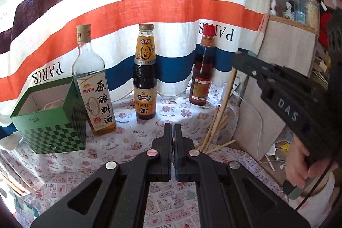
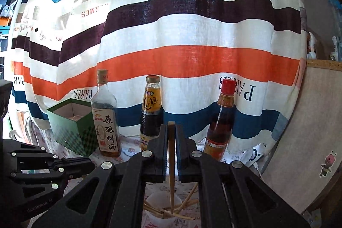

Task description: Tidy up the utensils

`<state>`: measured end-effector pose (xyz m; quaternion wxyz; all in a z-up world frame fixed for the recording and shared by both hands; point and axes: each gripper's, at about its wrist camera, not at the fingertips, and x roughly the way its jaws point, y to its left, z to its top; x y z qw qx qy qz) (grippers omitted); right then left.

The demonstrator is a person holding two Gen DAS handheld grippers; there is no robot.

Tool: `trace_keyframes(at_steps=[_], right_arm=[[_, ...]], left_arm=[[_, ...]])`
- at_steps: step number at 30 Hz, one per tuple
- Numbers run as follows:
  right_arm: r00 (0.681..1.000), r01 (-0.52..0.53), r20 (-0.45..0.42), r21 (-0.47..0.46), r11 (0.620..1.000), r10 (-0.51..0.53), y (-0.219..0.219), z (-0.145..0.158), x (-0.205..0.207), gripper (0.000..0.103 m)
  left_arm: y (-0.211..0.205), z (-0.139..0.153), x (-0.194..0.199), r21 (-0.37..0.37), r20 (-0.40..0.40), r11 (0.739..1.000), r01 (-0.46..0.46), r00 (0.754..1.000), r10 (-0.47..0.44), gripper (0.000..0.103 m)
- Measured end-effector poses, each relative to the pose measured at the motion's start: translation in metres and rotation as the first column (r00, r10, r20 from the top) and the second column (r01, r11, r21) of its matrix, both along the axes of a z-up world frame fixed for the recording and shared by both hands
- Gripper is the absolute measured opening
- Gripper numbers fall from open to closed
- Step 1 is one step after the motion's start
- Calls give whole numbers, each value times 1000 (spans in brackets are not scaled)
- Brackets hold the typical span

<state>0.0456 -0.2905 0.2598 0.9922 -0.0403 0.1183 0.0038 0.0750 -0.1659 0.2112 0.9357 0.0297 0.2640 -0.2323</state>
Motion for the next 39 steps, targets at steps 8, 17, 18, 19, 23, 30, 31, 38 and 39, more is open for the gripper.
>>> trace_keyframes(at_steps=[8, 17, 18, 19, 23, 30, 31, 38, 39], right_arm=[[993, 29, -117, 139, 990, -13, -36, -66, 24, 8], [982, 9, -187, 222, 975, 34, -62, -96, 30, 8], [982, 7, -188, 225, 974, 36, -62, -98, 29, 8], [982, 3, -183, 233, 972, 41, -63, -99, 28, 8], [985, -17, -161, 262, 965, 61, -64, -101, 24, 8], [986, -4, -159, 299, 954, 54, -74, -104, 26, 9], [987, -4, -153, 297, 955, 52, -76, -103, 26, 10], [996, -3, -85, 295, 955, 30, -77, -87, 1, 33], [997, -10, -72, 292, 956, 32, -75, -84, -5, 34]], left_arm=[[-28, -34, 36, -10, -61, 1000, 13, 998, -13, 1], [-41, -48, 63, -85, -94, 996, -6, 996, -2, 1], [-42, -47, 63, -83, -80, 996, -13, 997, 6, 1], [-43, -46, 64, -76, -67, 997, -20, 998, 14, 1], [-46, -50, 73, -49, -58, 998, -43, 998, 40, 1], [-46, -59, 68, -62, -47, 998, 25, 998, -28, 2], [-45, -56, 61, -58, -18, 998, 26, 999, -27, 3], [-19, -30, 18, -29, 183, 998, -60, 981, 65, 41], [-11, -27, 12, -37, 197, 997, -75, 977, 81, 46]])
